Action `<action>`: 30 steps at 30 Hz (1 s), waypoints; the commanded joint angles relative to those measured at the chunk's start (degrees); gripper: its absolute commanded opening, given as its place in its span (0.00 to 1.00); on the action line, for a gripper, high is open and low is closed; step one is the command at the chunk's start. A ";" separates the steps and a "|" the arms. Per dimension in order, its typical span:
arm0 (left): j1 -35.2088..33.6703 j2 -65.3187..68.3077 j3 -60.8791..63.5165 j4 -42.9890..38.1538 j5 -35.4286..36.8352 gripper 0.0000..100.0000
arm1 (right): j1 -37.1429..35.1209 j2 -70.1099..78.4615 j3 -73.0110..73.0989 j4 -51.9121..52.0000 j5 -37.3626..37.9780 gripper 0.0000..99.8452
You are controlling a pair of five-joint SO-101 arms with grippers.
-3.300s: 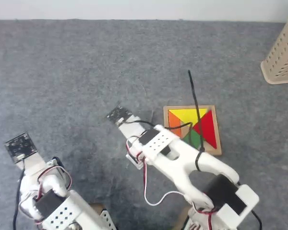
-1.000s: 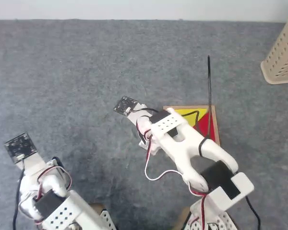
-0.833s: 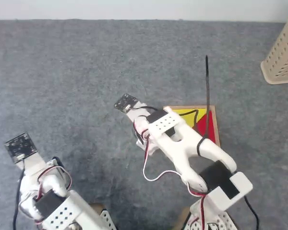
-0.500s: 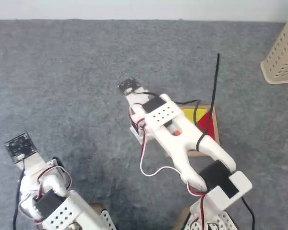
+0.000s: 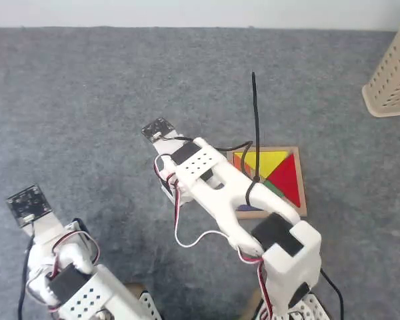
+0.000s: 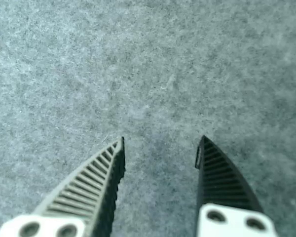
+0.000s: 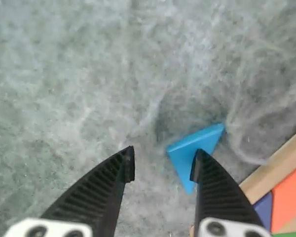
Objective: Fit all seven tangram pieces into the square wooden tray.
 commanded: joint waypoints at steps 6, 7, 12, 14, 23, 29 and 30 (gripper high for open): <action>0.09 -0.62 -1.10 0.18 0.53 0.23 | 2.15 0.57 -1.32 0.92 -2.37 0.19; 0.09 -0.62 -1.10 0.18 0.53 0.23 | 2.77 0.57 -1.23 1.01 -2.37 0.19; 0.09 -0.62 -1.10 0.18 0.53 0.23 | 6.64 0.48 -0.35 1.01 -2.37 0.19; 0.09 -0.62 -1.10 0.18 0.53 0.23 | 7.87 0.48 -0.35 1.01 -2.37 0.19; 0.09 -0.62 -1.10 0.18 0.53 0.23 | 8.75 0.22 -0.35 1.01 -2.20 0.07; 0.09 -0.62 -1.10 0.18 0.53 0.23 | 13.05 -1.27 -0.70 1.19 6.51 0.01; 0.09 -0.62 -1.10 0.18 0.53 0.23 | 13.85 -2.68 -0.70 1.71 10.02 0.01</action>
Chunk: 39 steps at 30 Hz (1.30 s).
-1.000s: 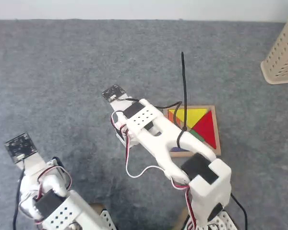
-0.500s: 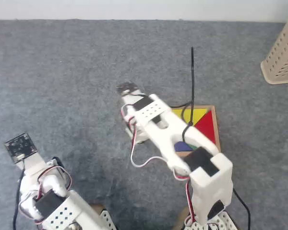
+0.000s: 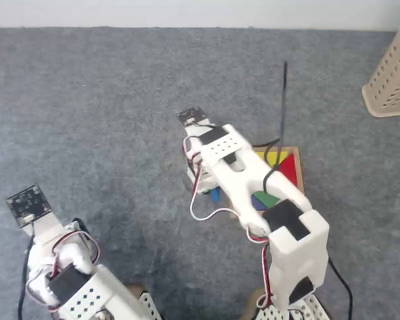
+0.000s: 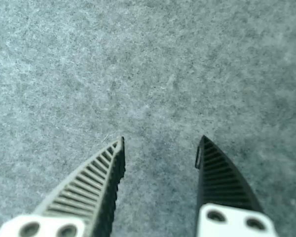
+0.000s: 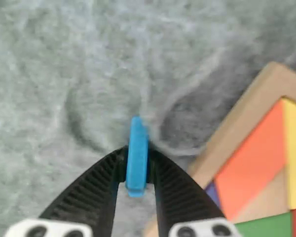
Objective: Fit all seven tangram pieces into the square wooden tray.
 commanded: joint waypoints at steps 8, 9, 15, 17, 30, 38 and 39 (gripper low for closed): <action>0.09 -0.62 -1.10 0.18 0.53 0.23 | 4.79 -25.36 -0.26 19.65 34.02 0.01; 0.09 -0.62 -1.10 0.18 0.53 0.23 | 5.85 -27.82 -0.26 23.08 38.51 0.01; 0.09 -0.62 -1.10 0.18 0.53 0.23 | 20.70 -36.09 5.54 30.81 64.79 0.01; 0.09 -0.62 -1.10 0.18 0.53 0.23 | 25.36 -36.53 8.97 28.35 70.15 0.01; 0.09 -0.62 -1.10 0.18 0.53 0.23 | 26.77 -36.26 27.34 8.92 82.20 0.01; 0.09 -0.62 -1.10 0.18 0.53 0.23 | 26.95 -36.26 31.03 1.45 81.85 0.01; 0.09 -0.62 -1.10 0.18 0.53 0.23 | 27.12 -36.26 31.03 1.45 81.85 0.01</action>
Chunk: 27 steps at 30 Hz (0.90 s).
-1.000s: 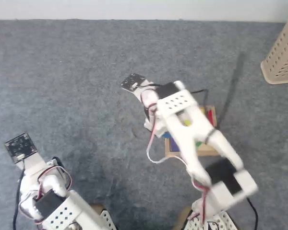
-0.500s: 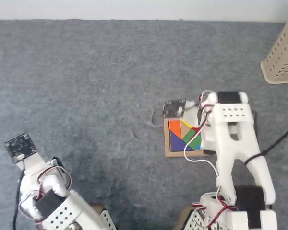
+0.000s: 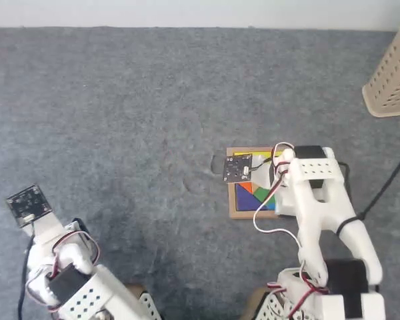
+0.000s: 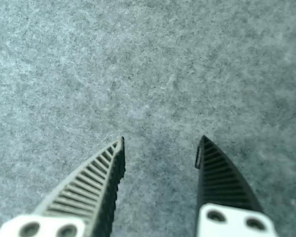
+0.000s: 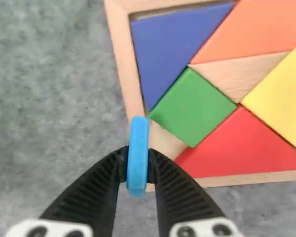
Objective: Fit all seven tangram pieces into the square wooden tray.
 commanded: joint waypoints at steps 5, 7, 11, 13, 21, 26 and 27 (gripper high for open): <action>0.09 -0.62 -1.10 0.18 0.53 0.23 | -0.31 -3.21 0.00 -1.27 0.70 0.01; 0.09 -0.62 -1.10 0.18 0.53 0.23 | -0.13 -3.21 0.18 -2.15 0.79 0.01; 0.09 -0.62 -1.10 0.18 0.53 0.23 | 0.04 -3.21 1.58 -4.18 0.79 0.01; 0.09 -0.62 -1.10 0.18 0.53 0.23 | 0.04 -3.21 1.67 -4.35 0.79 0.01; 0.09 -0.62 -1.10 0.18 0.53 0.23 | 0.04 -3.21 1.67 -3.91 0.70 0.01; 0.09 -0.62 -1.10 0.18 0.53 0.23 | 0.92 -3.21 1.67 -2.59 0.79 0.01; 0.09 -0.62 -1.10 0.18 0.53 0.23 | 1.36 -3.30 1.67 -2.33 0.79 0.02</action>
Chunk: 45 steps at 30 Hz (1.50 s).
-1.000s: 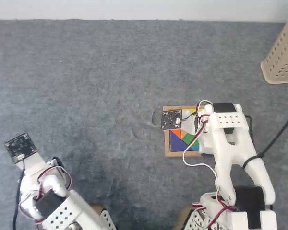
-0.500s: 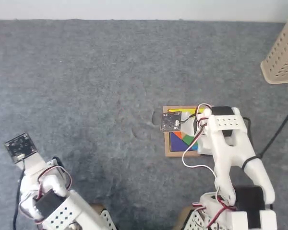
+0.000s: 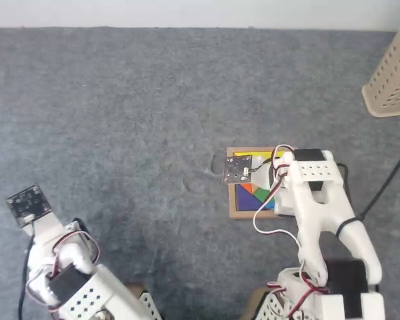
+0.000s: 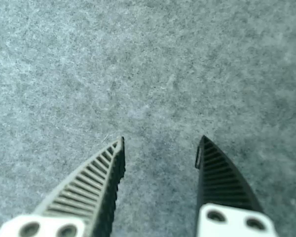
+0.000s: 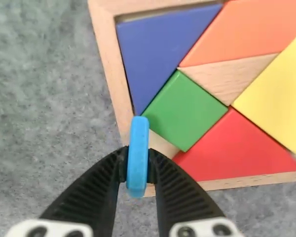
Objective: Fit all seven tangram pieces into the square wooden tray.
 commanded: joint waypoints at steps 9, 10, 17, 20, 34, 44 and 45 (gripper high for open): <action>0.09 -0.62 -1.10 0.18 0.53 0.23 | 2.68 -3.21 -0.70 0.75 0.79 0.13; 0.09 -0.62 -1.10 0.18 0.53 0.23 | 2.68 -3.38 -0.70 0.75 0.79 0.13; 0.09 -0.62 -1.10 0.18 0.53 0.23 | 3.12 -3.82 -3.60 -1.19 0.18 0.12; 0.09 -0.62 -1.10 0.18 0.53 0.23 | 2.77 -3.47 -6.77 -1.19 -4.04 0.12; 0.09 -0.62 -1.10 0.18 0.53 0.23 | 2.59 -3.82 -7.65 -0.48 -16.97 0.12; 0.09 -0.62 -1.10 0.18 0.53 0.23 | 2.59 -3.21 2.02 -7.78 -18.29 0.07; 0.09 -0.62 -1.10 0.18 0.53 0.23 | 2.59 -3.21 3.60 -9.27 -18.29 0.07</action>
